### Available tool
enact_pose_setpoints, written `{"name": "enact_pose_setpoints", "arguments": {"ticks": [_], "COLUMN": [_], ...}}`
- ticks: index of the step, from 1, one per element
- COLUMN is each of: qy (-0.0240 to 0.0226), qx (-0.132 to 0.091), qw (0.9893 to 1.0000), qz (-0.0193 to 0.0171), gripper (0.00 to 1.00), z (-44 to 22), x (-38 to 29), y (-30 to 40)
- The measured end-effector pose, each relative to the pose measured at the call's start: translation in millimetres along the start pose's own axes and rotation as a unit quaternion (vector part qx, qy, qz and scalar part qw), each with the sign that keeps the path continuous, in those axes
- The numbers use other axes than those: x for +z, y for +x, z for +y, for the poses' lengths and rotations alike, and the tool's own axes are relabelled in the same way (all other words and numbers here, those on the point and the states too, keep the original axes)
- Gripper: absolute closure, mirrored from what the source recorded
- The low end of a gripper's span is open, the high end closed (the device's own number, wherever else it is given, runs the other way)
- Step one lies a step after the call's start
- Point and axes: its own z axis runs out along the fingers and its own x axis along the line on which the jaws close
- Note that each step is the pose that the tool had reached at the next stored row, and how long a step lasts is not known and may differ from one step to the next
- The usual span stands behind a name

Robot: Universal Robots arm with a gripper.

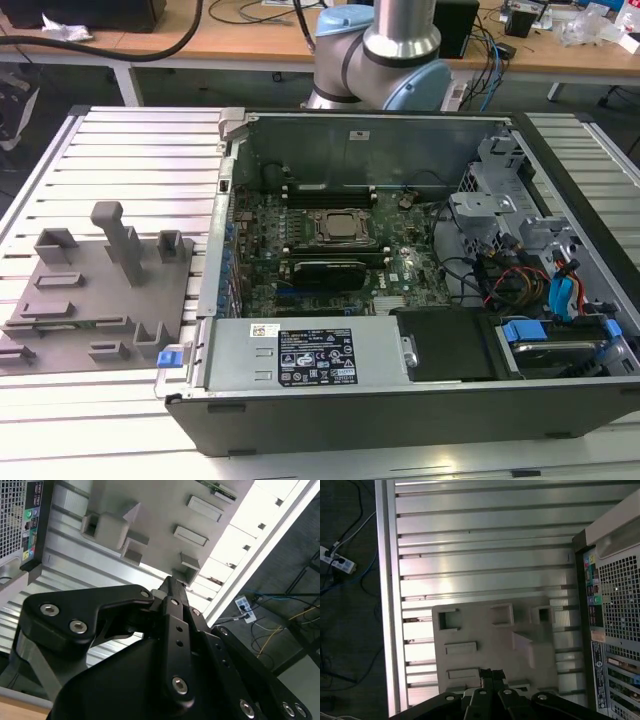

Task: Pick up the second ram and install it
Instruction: 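Reach for the second ram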

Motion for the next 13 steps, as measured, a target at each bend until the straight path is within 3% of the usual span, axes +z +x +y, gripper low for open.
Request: {"name": "enact_pose_setpoints", "arguments": {"ticks": [3, 7, 13], "qy": [0.0000, 0.0000, 0.0000], "qx": [0.000, 0.000, 0.000], "qw": [1.0000, 1.0000, 1.0000], "qz": [0.0000, -0.0001, 0.0000], "gripper": [0.89, 0.89, 0.89], "z": [-0.3, -1.5, -2.8], "x": [0.1, 0.2, 0.4], "y": [4.3, 20.5, 37.0]}}
